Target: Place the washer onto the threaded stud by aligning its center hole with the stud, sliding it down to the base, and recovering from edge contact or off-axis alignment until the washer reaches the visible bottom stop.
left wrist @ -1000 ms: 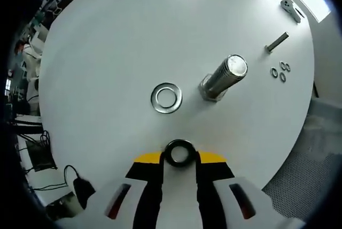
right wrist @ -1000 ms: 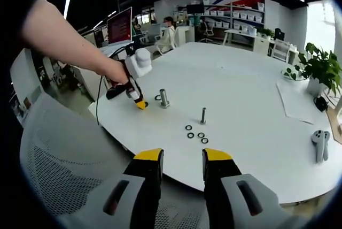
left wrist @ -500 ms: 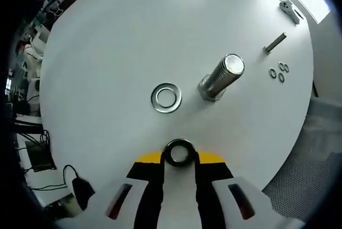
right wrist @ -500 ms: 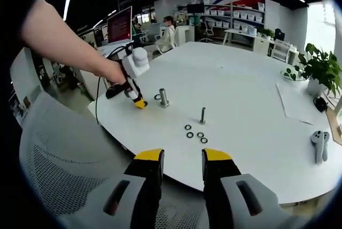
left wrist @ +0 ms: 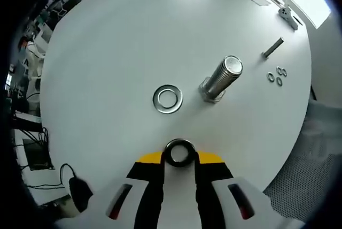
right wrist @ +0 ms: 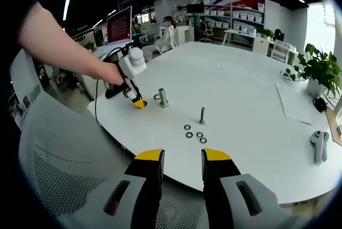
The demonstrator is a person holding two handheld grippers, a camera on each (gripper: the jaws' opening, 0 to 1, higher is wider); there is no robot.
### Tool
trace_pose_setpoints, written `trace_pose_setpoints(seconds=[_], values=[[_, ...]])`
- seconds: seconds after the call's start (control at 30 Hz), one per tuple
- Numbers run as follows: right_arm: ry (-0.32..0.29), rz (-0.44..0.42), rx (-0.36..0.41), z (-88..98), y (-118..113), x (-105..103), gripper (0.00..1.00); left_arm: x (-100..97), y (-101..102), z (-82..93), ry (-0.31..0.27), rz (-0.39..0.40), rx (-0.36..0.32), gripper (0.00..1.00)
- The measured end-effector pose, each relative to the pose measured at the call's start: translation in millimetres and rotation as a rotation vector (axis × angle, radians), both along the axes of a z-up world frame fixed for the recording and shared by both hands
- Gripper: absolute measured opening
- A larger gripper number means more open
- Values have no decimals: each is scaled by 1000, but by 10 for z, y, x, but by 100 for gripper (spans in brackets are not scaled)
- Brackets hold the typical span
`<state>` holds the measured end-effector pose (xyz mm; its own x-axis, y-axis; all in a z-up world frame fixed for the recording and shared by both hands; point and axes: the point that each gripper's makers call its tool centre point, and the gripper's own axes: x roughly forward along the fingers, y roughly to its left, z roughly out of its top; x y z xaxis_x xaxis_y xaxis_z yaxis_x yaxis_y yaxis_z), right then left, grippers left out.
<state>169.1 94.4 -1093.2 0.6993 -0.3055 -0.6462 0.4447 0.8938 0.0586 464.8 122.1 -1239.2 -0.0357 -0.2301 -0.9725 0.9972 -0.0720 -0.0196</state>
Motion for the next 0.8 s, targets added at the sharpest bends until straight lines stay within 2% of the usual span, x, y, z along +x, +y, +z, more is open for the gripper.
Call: trace_pose_setpoints(seconds=[0.13, 0.6, 0.73, 0.8], values=[[1, 2, 0, 1, 3, 2, 31, -27, -4, 3, -7, -11, 17, 19], [4, 4, 0, -5, 4, 12, 30, -90, -88, -36, -41, -173, 44, 19], [4, 2, 0, -2, 2, 12, 30, -106, -128, 1, -49, -210, 39, 19], [5, 3, 2, 1, 6, 11, 30, -134, -152, 83, -48, -221, 28, 19]])
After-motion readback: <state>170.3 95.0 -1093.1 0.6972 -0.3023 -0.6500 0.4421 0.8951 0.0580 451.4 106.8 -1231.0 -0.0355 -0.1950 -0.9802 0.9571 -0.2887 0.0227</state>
